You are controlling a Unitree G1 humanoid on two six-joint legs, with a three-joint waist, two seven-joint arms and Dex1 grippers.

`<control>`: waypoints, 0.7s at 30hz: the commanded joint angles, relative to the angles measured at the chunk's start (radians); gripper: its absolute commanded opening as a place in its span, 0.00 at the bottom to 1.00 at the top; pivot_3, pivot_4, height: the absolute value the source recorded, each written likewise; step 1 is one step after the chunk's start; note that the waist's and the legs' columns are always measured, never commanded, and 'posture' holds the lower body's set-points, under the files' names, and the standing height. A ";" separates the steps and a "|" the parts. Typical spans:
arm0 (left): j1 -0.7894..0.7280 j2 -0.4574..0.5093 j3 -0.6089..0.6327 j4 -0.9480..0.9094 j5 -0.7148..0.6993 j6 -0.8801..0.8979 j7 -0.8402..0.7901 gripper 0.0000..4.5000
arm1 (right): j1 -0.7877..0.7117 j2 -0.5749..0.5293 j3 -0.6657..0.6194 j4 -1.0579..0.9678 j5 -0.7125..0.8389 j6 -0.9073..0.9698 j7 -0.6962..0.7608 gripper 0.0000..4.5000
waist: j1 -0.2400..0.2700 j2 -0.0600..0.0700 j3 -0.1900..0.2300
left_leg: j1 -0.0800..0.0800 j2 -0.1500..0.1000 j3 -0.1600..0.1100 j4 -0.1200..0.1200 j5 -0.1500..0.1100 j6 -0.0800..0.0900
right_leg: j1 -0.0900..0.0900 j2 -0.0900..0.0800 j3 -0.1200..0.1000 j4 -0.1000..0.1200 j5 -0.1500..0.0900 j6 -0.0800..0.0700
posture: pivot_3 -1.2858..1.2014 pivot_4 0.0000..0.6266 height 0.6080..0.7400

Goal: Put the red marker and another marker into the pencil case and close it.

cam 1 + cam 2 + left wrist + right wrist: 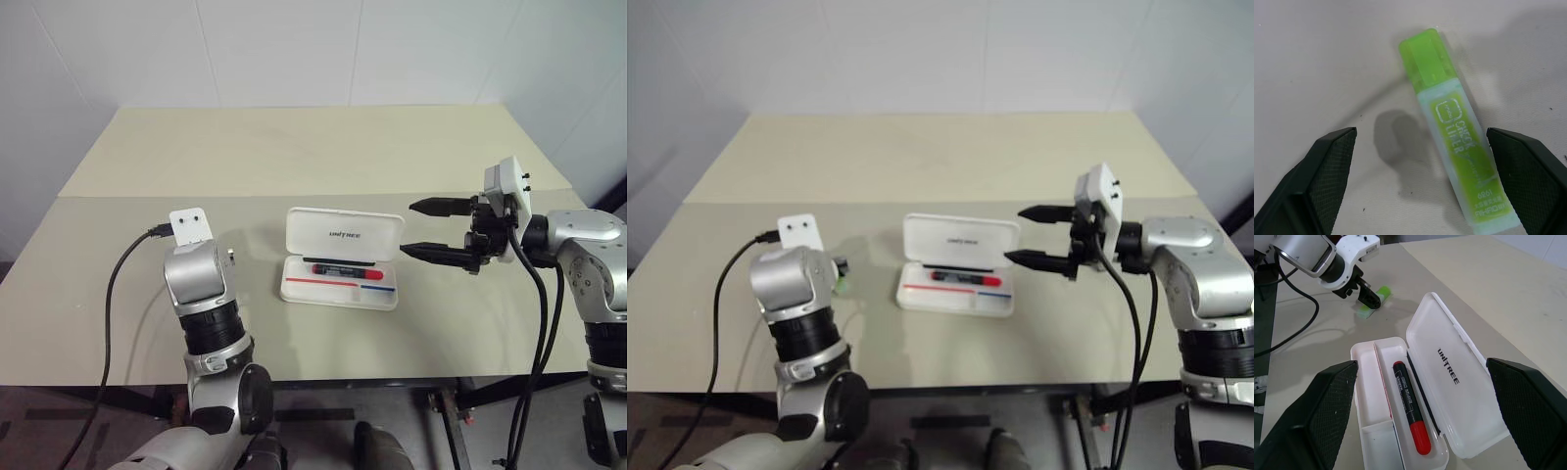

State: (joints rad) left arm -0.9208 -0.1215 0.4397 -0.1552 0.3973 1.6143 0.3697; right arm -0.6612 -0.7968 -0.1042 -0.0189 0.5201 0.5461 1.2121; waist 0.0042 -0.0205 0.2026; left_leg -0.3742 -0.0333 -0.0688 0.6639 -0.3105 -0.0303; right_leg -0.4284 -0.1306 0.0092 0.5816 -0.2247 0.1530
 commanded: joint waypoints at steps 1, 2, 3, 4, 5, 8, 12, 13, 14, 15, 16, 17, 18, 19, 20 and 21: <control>-0.058 -0.061 0.023 0.031 0.048 0.000 -0.038 1.00 | -0.002 -0.007 -0.033 -0.044 0.028 -0.003 -0.014 0.99 | -0.001 0.000 0.000 | 0.000 0.000 0.000 0.000 0.000 0.000 | 0.000 0.000 0.000 0.000 0.000 0.000 | 0.52 0.24 1.00; -0.070 -0.064 0.030 0.050 0.057 0.000 -0.045 1.00 | -0.002 -0.008 -0.034 -0.046 0.030 -0.004 -0.017 0.99 | -0.001 0.000 0.000 | 0.000 0.000 0.000 0.000 0.000 0.000 | 0.000 0.000 0.000 0.000 0.000 0.000 | 0.52 0.24 1.00; -0.081 -0.069 0.042 0.060 0.060 0.000 -0.053 1.00 | -0.003 -0.008 -0.035 -0.048 0.032 -0.004 -0.020 0.99 | 0.000 0.000 0.000 | 0.000 0.000 0.000 0.000 0.000 0.000 | 0.000 0.000 0.000 0.000 0.000 0.000 | 0.52 0.24 1.00; -0.088 -0.073 0.051 0.066 0.067 0.000 -0.061 1.00 | -0.003 -0.009 -0.035 -0.049 0.033 -0.005 -0.022 0.99 | 0.001 0.000 0.000 | 0.000 0.000 0.000 0.000 0.000 0.000 | 0.000 0.000 0.000 0.000 0.000 0.000 | 0.52 0.24 1.00; -0.096 -0.080 0.063 0.070 0.081 0.000 -0.064 1.00 | -0.005 -0.010 -0.036 -0.050 0.035 -0.005 -0.024 0.99 | 0.001 0.000 0.000 | 0.000 0.000 0.000 0.000 0.000 0.000 | 0.000 0.000 0.000 0.000 0.000 0.000 | 0.52 0.24 1.00; -0.105 -0.095 0.088 0.056 0.099 0.000 -0.075 0.87 | -0.009 -0.010 -0.036 -0.051 0.040 -0.006 -0.032 1.00 | 0.001 0.000 0.000 | 0.000 0.000 0.000 0.000 0.000 0.000 | 0.000 0.000 0.000 0.000 0.000 0.000 | 0.52 0.24 1.00; -0.113 -0.120 0.118 0.060 0.142 0.000 -0.084 0.59 | -0.011 -0.011 -0.033 -0.055 0.044 -0.007 -0.036 1.00 | -0.003 0.000 0.000 | 0.000 0.000 0.000 0.000 0.000 0.000 | 0.000 0.000 0.000 0.000 0.000 0.000 | 0.52 0.24 1.00; -0.113 -0.123 0.121 0.062 0.153 0.000 -0.086 0.52 | -0.014 -0.009 -0.031 -0.053 0.043 -0.008 -0.037 1.00 | -0.003 0.000 0.000 | 0.000 0.000 0.000 0.000 0.000 0.000 | 0.000 0.000 0.000 0.000 0.000 0.000 | 0.52 0.24 1.00; -0.116 -0.129 0.132 0.063 0.167 0.000 -0.087 0.45 | -0.018 -0.008 -0.030 -0.051 0.043 -0.009 -0.038 1.00 | -0.003 0.000 0.000 | 0.000 0.000 0.000 0.000 0.000 0.000 | 0.000 0.000 0.000 0.000 0.000 0.000 | 0.52 0.24 1.00; -0.117 -0.130 0.134 0.066 0.177 0.000 -0.091 0.37 | -0.021 -0.008 -0.029 -0.048 0.042 -0.010 -0.038 1.00 | -0.002 0.000 0.000 | 0.000 0.000 0.000 0.000 0.000 0.000 | 0.000 0.000 0.000 0.000 0.000 0.000 | 0.52 0.24 1.00; -0.117 -0.128 0.130 0.068 0.186 0.000 -0.098 0.30 | -0.023 -0.008 -0.028 -0.047 0.041 -0.012 -0.039 1.00 | -0.002 0.000 0.000 | 0.000 0.000 0.000 0.000 0.000 0.000 | 0.000 0.000 0.000 0.000 0.000 0.000 | 0.52 0.24 1.00; -0.118 -0.129 0.131 0.069 0.194 0.000 -0.104 0.24 | -0.024 -0.007 -0.027 -0.046 0.041 -0.013 -0.039 1.00 | -0.001 0.000 0.000 | 0.000 0.000 0.000 0.000 0.000 0.000 | 0.000 0.000 0.000 0.000 0.000 0.000 | 0.52 0.24 1.00; -0.118 -0.127 0.128 0.070 0.201 0.000 -0.111 0.24 | -0.025 -0.007 -0.027 -0.045 0.041 -0.014 -0.039 1.00 | -0.001 0.000 0.000 | 0.000 0.000 0.000 0.000 0.000 0.000 | 0.000 0.000 0.000 0.001 0.000 0.000 | 0.52 0.24 1.00; -0.114 -0.121 0.120 0.070 0.204 0.000 -0.118 0.24 | -0.026 -0.007 -0.026 -0.045 0.040 -0.015 -0.039 1.00 | -0.002 0.000 0.000 | 0.000 0.000 0.000 0.000 0.000 0.000 | 0.000 0.000 0.000 0.001 0.000 0.000 | 0.52 0.24 1.00; -0.112 -0.116 0.113 0.071 0.208 0.000 -0.125 0.24 | -0.026 -0.007 -0.025 -0.044 0.039 -0.016 -0.038 1.00 | -0.002 0.000 0.000 | 0.000 0.000 0.000 0.000 0.000 0.000 | 0.000 0.000 0.000 0.001 0.000 0.000 | 0.52 0.24 1.00; -0.109 -0.105 0.107 0.068 0.204 0.000 -0.132 0.24 | -0.025 -0.008 -0.025 -0.043 0.039 -0.017 -0.037 1.00 | -0.002 0.000 0.000 | 0.000 0.000 0.000 0.000 0.000 0.000 | 0.000 0.000 0.000 0.001 0.000 0.000 | 0.52 0.24 1.00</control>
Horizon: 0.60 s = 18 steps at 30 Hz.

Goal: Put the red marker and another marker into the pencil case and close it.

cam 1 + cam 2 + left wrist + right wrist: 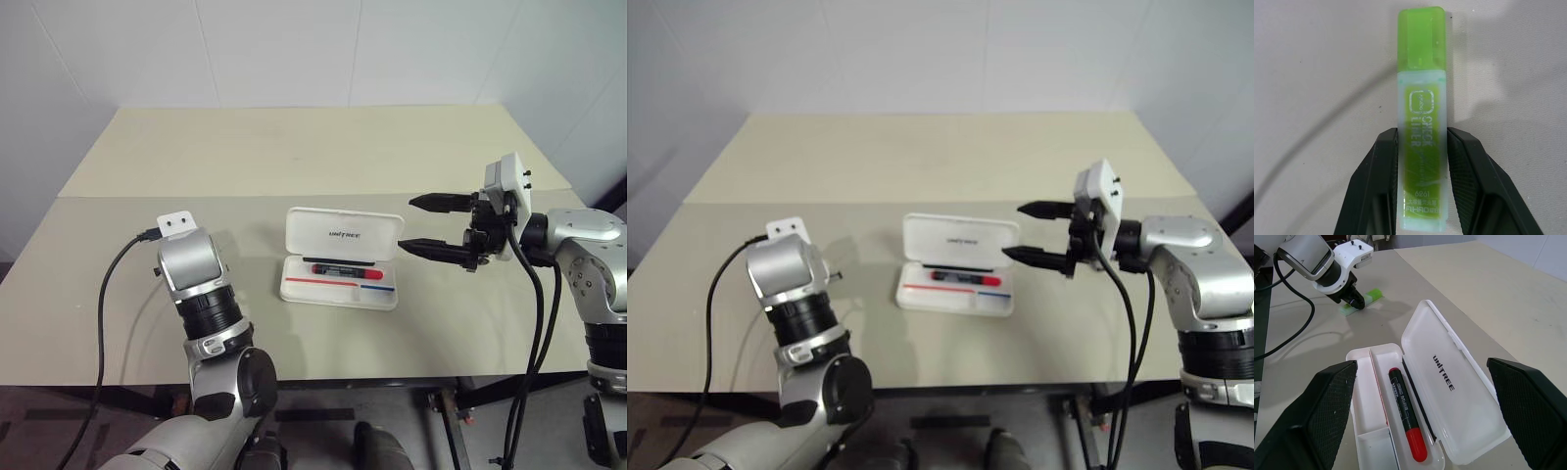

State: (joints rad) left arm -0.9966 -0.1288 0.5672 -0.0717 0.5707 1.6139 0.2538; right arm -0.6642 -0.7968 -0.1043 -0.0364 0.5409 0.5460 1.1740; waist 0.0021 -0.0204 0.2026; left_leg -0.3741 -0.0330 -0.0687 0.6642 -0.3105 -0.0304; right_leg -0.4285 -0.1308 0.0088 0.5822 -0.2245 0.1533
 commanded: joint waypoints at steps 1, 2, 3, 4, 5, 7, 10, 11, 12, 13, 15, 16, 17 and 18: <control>-0.030 -0.086 -0.027 -0.015 0.029 0.001 -0.024 0.24 | -0.021 -0.008 -0.026 -0.024 0.017 -0.018 0.002 1.00 | 0.000 0.000 0.000 | 0.000 0.000 0.000 0.000 0.000 0.000 | 0.000 0.000 0.000 0.000 0.000 0.000 | 0.52 0.24 1.00; -0.025 -0.069 -0.039 -0.018 0.025 0.001 -0.030 0.24 | -0.021 -0.008 -0.026 -0.023 0.016 -0.020 0.002 1.00 | 0.001 0.000 0.000 | 0.000 0.000 0.000 0.000 0.000 0.000 | 0.000 0.000 0.000 0.000 0.000 0.000 | 0.52 0.24 1.00; -0.021 -0.051 -0.046 -0.025 0.010 0.001 -0.039 0.24 | -0.020 -0.008 -0.026 -0.023 0.016 -0.021 0.002 1.00 | 0.002 0.000 0.000 | 0.000 0.000 0.000 0.000 0.000 0.000 | 0.000 0.000 0.000 0.000 0.000 0.000 | 0.52 0.24 1.00; -0.020 -0.041 -0.048 -0.028 0.003 0.001 -0.046 0.24 | -0.018 -0.008 -0.026 -0.023 0.015 -0.022 0.002 1.00 | 0.003 0.000 0.000 | 0.000 0.000 0.000 0.000 0.000 0.000 | 0.000 0.000 0.000 0.000 0.000 0.000 | 0.52 0.24 1.00; -0.018 -0.026 -0.054 -0.033 -0.009 0.001 -0.057 0.24 | -0.017 -0.008 -0.026 -0.024 0.014 -0.023 0.001 1.00 | 0.004 0.000 0.000 | 0.000 0.000 0.000 0.000 0.000 0.000 | 0.000 0.000 0.000 0.000 0.000 0.000 | 0.52 0.24 1.00; -0.010 0.017 -0.078 -0.062 -0.075 -0.006 -0.104 0.24 | -0.014 -0.008 -0.026 -0.026 0.013 -0.025 -0.001 1.00 | 0.006 0.000 0.000 | 0.000 0.000 0.000 0.000 0.000 0.000 | 0.000 0.000 0.000 0.000 0.000 0.000 | 0.52 0.24 1.00; 0.001 0.065 -0.101 -0.092 -0.177 -0.074 -0.185 0.24 | -0.012 -0.011 -0.028 -0.023 0.009 -0.032 0.000 1.00 | 0.008 0.000 0.000 | -0.001 0.000 0.000 0.000 0.000 0.000 | 0.000 0.000 0.000 0.000 0.000 0.000 | 0.52 0.24 1.00; 0.005 0.085 -0.106 -0.096 -0.212 -0.101 -0.215 0.24 | -0.011 -0.013 -0.028 -0.020 0.007 -0.036 0.002 1.00 | 0.008 0.000 0.000 | -0.001 0.000 0.000 0.000 0.000 0.000 | 0.000 0.000 0.000 0.000 0.000 0.000 | 0.52 0.24 1.00; 0.009 0.111 -0.107 -0.099 -0.265 -0.140 -0.267 0.24 | -0.009 -0.015 -0.028 -0.021 0.007 -0.037 0.002 1.00 | 0.008 0.000 0.000 | -0.001 0.000 0.000 0.000 0.000 0.000 | -0.001 0.000 0.000 0.000 0.000 0.000 | 0.52 0.24 1.00; 0.015 0.142 -0.116 -0.100 -0.313 -0.174 -0.317 0.24 | -0.009 -0.017 -0.029 -0.022 0.007 -0.037 0.001 1.00 | 0.005 0.000 0.000 | 0.000 0.000 0.000 0.000 0.000 0.000 | -0.001 0.000 0.000 0.000 0.000 0.000 | 0.52 0.24 1.00; 0.022 0.209 -0.130 -0.088 -0.405 -0.246 -0.415 0.24 | -0.005 -0.024 -0.033 -0.022 0.005 -0.039 0.001 1.00 | 0.000 0.000 0.000 | 0.000 0.000 0.000 0.000 0.000 0.000 | -0.001 0.000 0.000 0.001 0.000 0.000 | 0.52 0.24 1.00; 0.032 0.250 -0.150 -0.077 -0.446 -0.284 -0.468 0.24 | -0.003 -0.027 -0.035 -0.022 0.005 -0.040 0.001 1.00 | -0.001 0.000 0.000 | 0.000 0.000 0.000 0.000 0.000 0.000 | -0.001 0.000 0.000 0.001 0.000 0.000 | 0.52 0.24 1.00; 0.039 0.290 -0.159 -0.061 -0.489 -0.325 -0.522 0.24 | -0.001 -0.029 -0.037 -0.024 0.004 -0.039 -0.001 1.00 | -0.002 0.000 0.000 | -0.001 0.000 0.000 0.000 0.000 -0.001 | -0.001 0.000 0.000 0.001 0.000 0.000 | 0.52 0.24 1.00; 0.043 0.315 -0.160 -0.048 -0.532 -0.364 -0.566 0.24 | 0.002 -0.032 -0.040 -0.024 0.004 -0.040 -0.002 1.00 | -0.002 0.000 0.000 | -0.001 0.000 0.000 0.000 0.000 0.000 | -0.001 0.000 0.000 0.001 0.000 0.000 | 0.52 0.24 1.00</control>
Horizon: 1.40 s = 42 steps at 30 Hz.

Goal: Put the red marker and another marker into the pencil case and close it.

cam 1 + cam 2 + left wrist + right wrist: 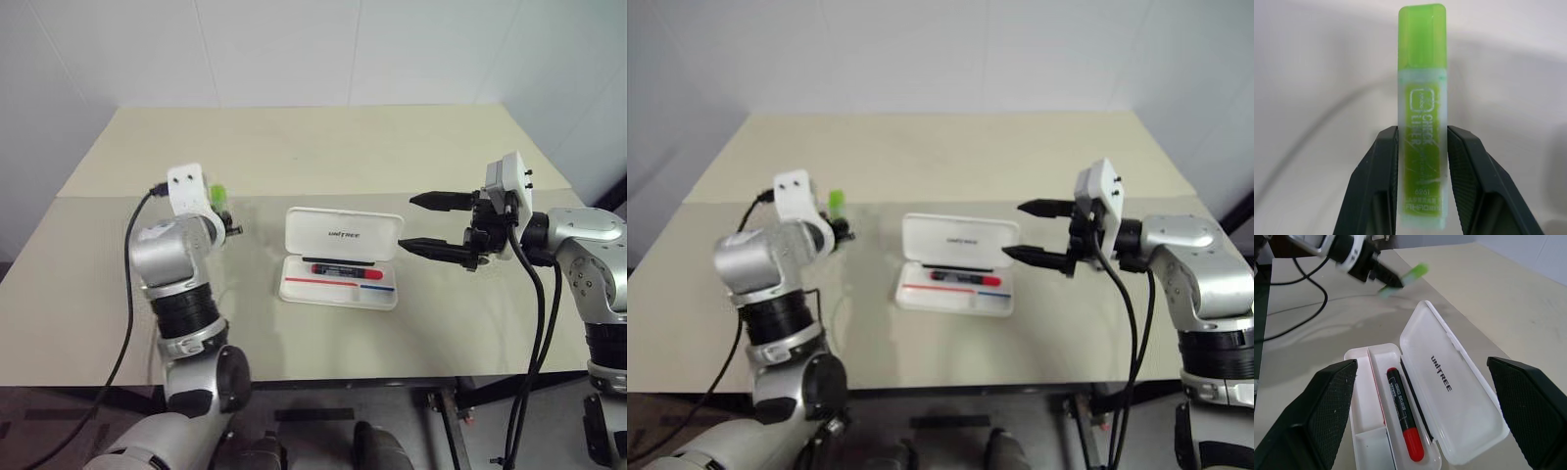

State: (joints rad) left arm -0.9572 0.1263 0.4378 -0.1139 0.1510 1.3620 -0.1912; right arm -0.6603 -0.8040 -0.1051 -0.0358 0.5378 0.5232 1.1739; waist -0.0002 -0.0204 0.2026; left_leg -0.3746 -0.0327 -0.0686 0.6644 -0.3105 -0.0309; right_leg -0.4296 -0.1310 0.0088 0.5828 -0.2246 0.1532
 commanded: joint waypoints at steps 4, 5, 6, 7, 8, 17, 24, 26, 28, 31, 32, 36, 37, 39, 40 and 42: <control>0.069 0.262 -0.187 0.070 -0.234 -0.432 -0.454 0.24 | 0.025 -0.041 -0.057 -0.043 0.011 -0.014 -0.010 1.00 | 0.000 0.000 0.000 | 0.000 0.000 0.000 0.000 0.000 0.000 | 0.000 0.000 0.000 0.000 0.000 0.000 | 0.52 0.24 1.00; 0.079 0.306 -0.218 0.097 -0.248 -0.532 -0.524 0.24 | 0.032 -0.045 -0.062 -0.050 0.012 -0.011 -0.015 1.00 | -0.001 0.000 0.000 | 0.000 0.000 0.000 0.000 0.000 0.000 | 0.000 0.000 0.000 0.000 0.000 0.000 | 0.52 0.24 1.00; 0.085 0.348 -0.253 0.126 -0.260 -0.618 -0.598 0.24 | 0.043 -0.050 -0.069 -0.057 0.014 -0.009 -0.016 1.00 | -0.001 0.000 0.000 | 0.000 0.000 0.000 0.000 0.000 0.000 | 0.000 0.000 0.000 0.000 0.000 0.000 | 0.52 0.24 1.00; 0.085 0.381 -0.277 0.159 -0.271 -0.708 -0.663 0.24 | 0.053 -0.056 -0.077 -0.064 0.017 -0.005 -0.020 1.00 | -0.001 0.000 0.000 | 0.000 0.000 0.000 0.000 0.000 0.000 | 0.000 0.000 0.000 0.000 0.000 0.000 | 0.52 0.24 1.00; 0.084 0.408 -0.300 0.188 -0.284 -0.772 -0.720 0.24 | 0.062 -0.062 -0.082 -0.069 0.019 -0.003 -0.022 1.00 | -0.001 0.000 0.000 | 0.000 0.000 0.001 0.000 0.000 0.000 | 0.000 0.000 0.000 -0.001 0.000 0.000 | 0.52 0.24 1.00; 0.025 0.489 -0.501 0.404 -0.297 -1.219 -1.103 0.24 | 0.126 -0.104 -0.143 -0.117 0.034 0.014 -0.061 1.00 | 0.000 0.000 0.000 | 0.000 0.000 0.001 0.000 -0.001 0.002 | 0.000 0.000 0.000 0.000 0.000 0.000 | 0.52 0.24 1.00; -0.065 0.418 -0.605 0.497 -0.294 -1.287 -1.240 0.24 | 0.197 -0.120 -0.201 -0.185 0.066 0.048 -0.099 1.00 | 0.001 0.000 0.000 | -0.001 0.000 0.001 0.002 -0.002 0.005 | 0.001 0.000 0.000 0.000 0.000 0.000 | 0.52 0.24 1.00; -0.079 0.391 -0.628 0.505 -0.281 -1.280 -1.231 0.24 | 0.215 -0.124 -0.216 -0.205 0.077 0.061 -0.110 1.00 | 0.000 0.000 0.000 | -0.001 0.000 0.001 0.002 -0.003 0.007 | 0.001 0.000 0.000 0.000 0.000 0.000 | 0.52 0.24 1.00; -0.085 0.372 -0.658 0.501 -0.270 -1.254 -1.235 0.24 | 0.231 -0.128 -0.230 -0.223 0.087 0.072 -0.120 1.00 | -0.003 0.000 0.000 | -0.001 0.000 0.001 0.003 -0.003 0.007 | 0.001 0.000 0.000 0.001 0.000 0.000 | 0.52 0.24 1.00; -0.085 0.350 -0.701 0.494 -0.241 -1.218 -1.221 0.24 | 0.254 -0.133 -0.251 -0.247 0.101 0.087 -0.137 1.00 | -0.002 0.000 0.000 | -0.001 0.000 0.001 0.003 -0.004 0.008 | 0.000 0.000 0.000 0.002 0.000 0.000 | 0.52 0.24 1.00; -0.084 0.343 -0.716 0.495 -0.225 -1.201 -1.205 0.24 | 0.262 -0.133 -0.259 -0.255 0.105 0.091 -0.144 1.00 | 0.000 0.000 0.000 | 0.000 0.000 0.001 0.003 -0.004 0.008 | 0.001 0.000 0.000 0.002 0.000 0.000 | 0.52 0.24 1.00; -0.073 0.328 -0.754 0.497 -0.185 -1.183 -1.174 0.24 | 0.287 -0.130 -0.278 -0.286 0.120 0.108 -0.169 1.00 | 0.001 0.000 0.000 | -0.001 0.000 0.001 0.004 -0.003 0.009 | 0.001 0.000 0.000 0.002 0.000 0.000 | 0.52 0.24 1.00; -0.071 0.330 -0.765 0.494 -0.170 -1.170 -1.166 0.24 | 0.296 -0.129 -0.285 -0.295 0.125 0.112 -0.175 1.00 | 0.000 0.000 0.000 | -0.001 0.000 0.001 0.004 -0.003 0.009 | 0.001 0.000 0.000 0.002 0.000 0.000 | 0.52 0.24 1.00; -0.069 0.334 -0.777 0.491 -0.155 -1.160 -1.158 0.24 | 0.305 -0.127 -0.289 -0.308 0.133 0.118 -0.188 1.00 | -0.001 0.000 0.000 | 0.000 0.000 0.001 0.004 -0.003 0.009 | 0.001 0.000 0.000 0.003 0.000 0.000 | 0.52 0.24 1.00; -0.064 0.335 -0.785 0.490 -0.149 -1.160 -1.159 0.24 | 0.310 -0.126 -0.292 -0.314 0.138 0.122 -0.194 1.00 | -0.001 0.000 0.000 | -0.001 0.000 0.001 0.003 -0.003 0.009 | 0.001 0.000 0.000 0.003 0.000 0.000 | 0.52 0.24 1.00; -0.056 0.333 -0.798 0.486 -0.140 -1.162 -1.158 0.24 | 0.319 -0.126 -0.297 -0.321 0.145 0.124 -0.202 1.00 | 0.000 0.000 0.000 | -0.001 0.000 0.001 0.003 -0.003 0.009 | 0.001 0.000 0.000 0.002 0.000 0.000 | 0.52 0.24 1.00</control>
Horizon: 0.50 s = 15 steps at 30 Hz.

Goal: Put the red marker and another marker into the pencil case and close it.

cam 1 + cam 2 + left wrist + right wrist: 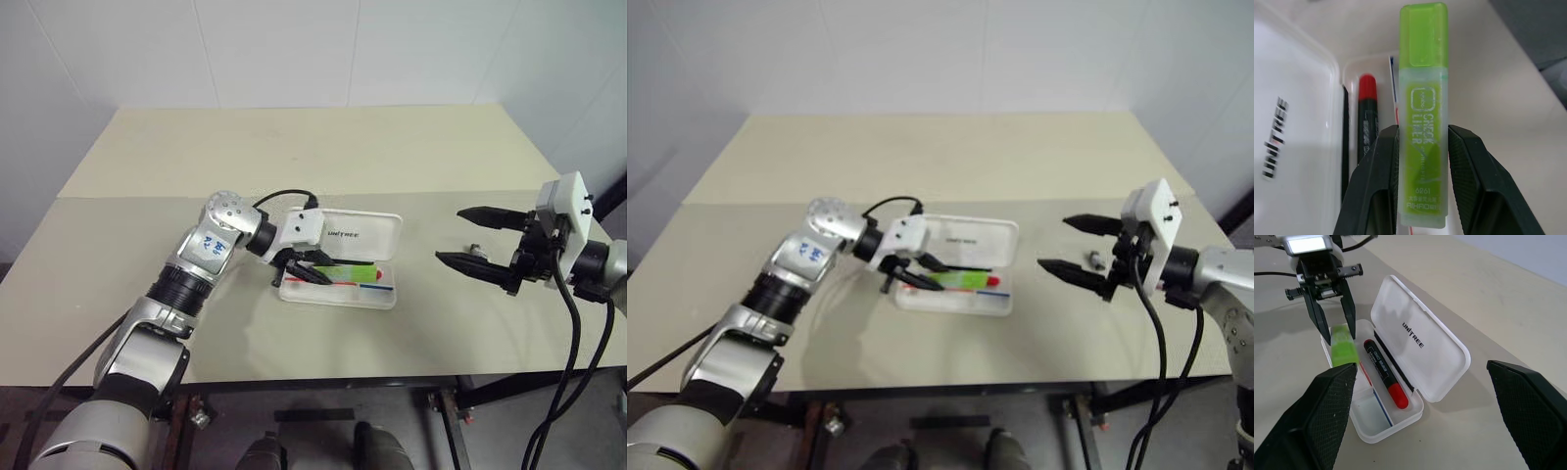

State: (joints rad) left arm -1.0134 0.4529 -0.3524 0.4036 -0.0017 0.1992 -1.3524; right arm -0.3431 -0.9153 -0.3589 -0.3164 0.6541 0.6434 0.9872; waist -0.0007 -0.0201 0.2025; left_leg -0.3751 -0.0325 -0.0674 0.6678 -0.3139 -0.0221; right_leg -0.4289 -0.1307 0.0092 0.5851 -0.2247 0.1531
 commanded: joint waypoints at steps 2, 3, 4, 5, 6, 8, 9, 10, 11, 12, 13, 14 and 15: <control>0.010 0.009 -0.025 -0.034 0.027 -0.014 0.001 0.24 | 0.008 -0.012 -0.047 -0.048 0.035 0.008 -0.026 1.00 | 0.001 0.000 0.000 | 0.000 0.000 0.000 0.000 0.000 0.000 | 0.000 0.000 0.000 0.000 0.000 0.000 | 0.52 0.24 1.00; 0.015 0.012 -0.035 -0.034 0.035 -0.027 -0.001 0.24 | 0.010 -0.010 -0.048 -0.052 0.038 0.011 -0.032 1.00 | 0.002 0.000 0.000 | 0.000 0.000 0.000 0.000 0.000 0.000 | 0.000 0.000 0.000 0.000 0.000 0.000 | 0.52 0.24 1.00; 0.021 0.012 -0.042 -0.032 0.042 -0.041 -0.002 0.24 | 0.012 -0.008 -0.049 -0.056 0.041 0.013 -0.038 1.00 | 0.001 0.000 0.000 | 0.000 0.000 0.000 0.000 0.000 0.000 | 0.000 0.000 0.000 0.000 0.000 0.000 | 0.52 0.24 1.00; 0.025 0.013 -0.049 -0.031 0.048 -0.047 -0.004 0.24 | 0.015 -0.007 -0.050 -0.059 0.044 0.014 -0.042 1.00 | 0.001 0.000 0.000 | 0.000 0.000 0.000 0.000 0.000 0.000 | 0.000 0.000 0.000 0.000 0.000 0.000 | 0.52 0.24 1.00; 0.027 0.014 -0.054 -0.027 0.052 -0.057 -0.008 0.24 | 0.017 -0.005 -0.050 -0.062 0.047 0.015 -0.048 1.00 | 0.001 0.000 0.000 | 0.000 0.000 0.000 0.000 0.000 0.000 | 0.000 0.000 0.000 0.000 0.000 0.000 | 0.52 0.24 1.00; 0.031 0.019 -0.062 -0.012 0.064 -0.082 -0.010 0.24 | 0.021 -0.001 -0.049 -0.071 0.054 0.017 -0.062 1.00 | 0.001 0.000 0.000 | 0.000 0.000 0.000 0.000 0.000 0.000 | 0.000 0.000 0.000 0.000 0.000 0.000 | 0.52 0.24 1.00; 0.032 0.021 -0.065 -0.004 0.070 -0.095 -0.011 0.24 | 0.023 0.000 -0.049 -0.074 0.058 0.018 -0.067 1.00 | 0.001 0.000 0.000 | 0.000 0.000 0.000 0.000 0.000 0.000 | 0.000 0.000 0.000 0.000 0.000 0.000 | 0.52 0.24 1.00; 0.031 0.022 -0.065 0.006 0.074 -0.103 -0.010 0.24 | 0.024 0.000 -0.048 -0.076 0.062 0.018 -0.073 1.00 | 0.002 0.000 0.000 | 0.000 0.000 0.000 0.000 0.000 0.000 | 0.000 0.000 0.000 0.000 0.000 0.000 | 0.52 0.24 1.00; 0.030 0.021 -0.065 0.018 0.079 -0.110 -0.007 0.24 | 0.026 0.001 -0.047 -0.079 0.065 0.018 -0.078 1.00 | 0.002 0.000 0.000 | 0.000 0.000 0.000 0.000 0.000 0.000 | 0.000 0.000 0.000 0.000 0.000 0.000 | 0.52 0.24 1.00; 0.027 0.019 -0.064 0.028 0.083 -0.116 -0.003 0.24 | 0.028 0.001 -0.047 -0.081 0.069 0.018 -0.082 1.00 | 0.002 0.000 0.000 | 0.000 0.000 0.000 0.000 0.000 0.000 | 0.000 0.000 0.000 0.000 0.000 0.000 | 0.52 0.24 1.00; 0.025 0.017 -0.063 0.038 0.088 -0.122 0.001 0.24 | 0.029 0.001 -0.048 -0.083 0.072 0.017 -0.085 1.00 | 0.002 0.000 0.000 | 0.000 0.000 0.000 0.000 0.000 0.000 | 0.000 0.000 0.000 0.000 0.000 0.000 | 0.52 0.24 1.00; 0.020 0.014 -0.061 0.052 0.095 -0.130 0.012 0.24 | 0.031 0.001 -0.046 -0.085 0.075 0.017 -0.090 1.00 | 0.002 0.000 0.000 | 0.000 0.000 0.000 0.000 0.000 0.000 | 0.000 0.000 0.000 0.000 0.000 0.000 | 0.52 0.24 1.00; 0.015 0.010 -0.059 0.065 0.099 -0.134 0.019 0.24 | 0.033 0.001 -0.046 -0.087 0.079 0.017 -0.094 1.00 | 0.002 0.000 0.000 | 0.000 0.000 0.000 0.000 0.000 0.000 | 0.000 0.000 0.000 0.000 0.000 0.000 | 0.52 0.24 1.00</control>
State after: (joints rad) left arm -0.9764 0.4658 -0.4132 0.4547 0.0856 0.0813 -1.3437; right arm -0.3057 -0.9147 -0.3616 -0.3662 0.7121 0.6615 0.9020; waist 0.0016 -0.0201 0.2025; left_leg -0.3752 -0.0325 -0.0676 0.6679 -0.3140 -0.0219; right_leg -0.4287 -0.1307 0.0092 0.5849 -0.2247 0.1531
